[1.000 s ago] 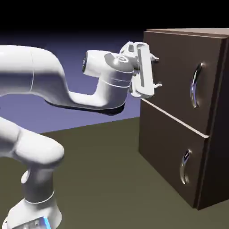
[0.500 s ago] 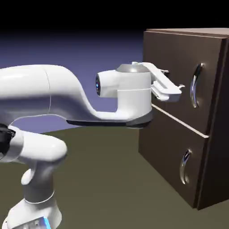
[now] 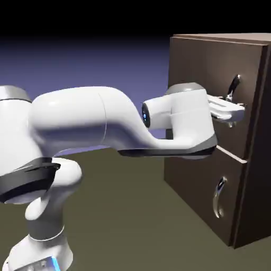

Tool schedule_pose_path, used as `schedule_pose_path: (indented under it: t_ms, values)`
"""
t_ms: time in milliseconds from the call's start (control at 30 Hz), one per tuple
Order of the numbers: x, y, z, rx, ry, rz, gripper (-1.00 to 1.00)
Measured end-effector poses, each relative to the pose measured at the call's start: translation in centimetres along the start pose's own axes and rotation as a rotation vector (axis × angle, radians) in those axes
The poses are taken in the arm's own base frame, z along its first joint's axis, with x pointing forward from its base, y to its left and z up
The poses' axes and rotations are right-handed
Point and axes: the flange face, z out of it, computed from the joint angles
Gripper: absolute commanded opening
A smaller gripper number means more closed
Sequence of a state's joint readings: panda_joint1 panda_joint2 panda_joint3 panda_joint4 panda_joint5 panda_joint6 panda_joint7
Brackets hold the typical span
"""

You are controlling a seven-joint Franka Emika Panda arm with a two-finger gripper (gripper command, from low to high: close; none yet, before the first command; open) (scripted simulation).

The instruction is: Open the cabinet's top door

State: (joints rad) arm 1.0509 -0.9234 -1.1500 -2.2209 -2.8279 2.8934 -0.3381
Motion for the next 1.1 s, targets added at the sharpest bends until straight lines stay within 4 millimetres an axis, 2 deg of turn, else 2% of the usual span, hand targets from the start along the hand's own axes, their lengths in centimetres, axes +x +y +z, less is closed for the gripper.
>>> schedule_pose_path:
  t_ms: [333, 700, 1100]
  values:
    - [2.3, 2.3, -7.3, 0.125, -0.124, 0.0, -1.0]
    - [6.4, 6.4, -15.5, 0.282, -0.282, -0.001, -1.0]
    - [10.9, 10.9, -21.4, 0.419, -0.419, 0.0, -1.0]
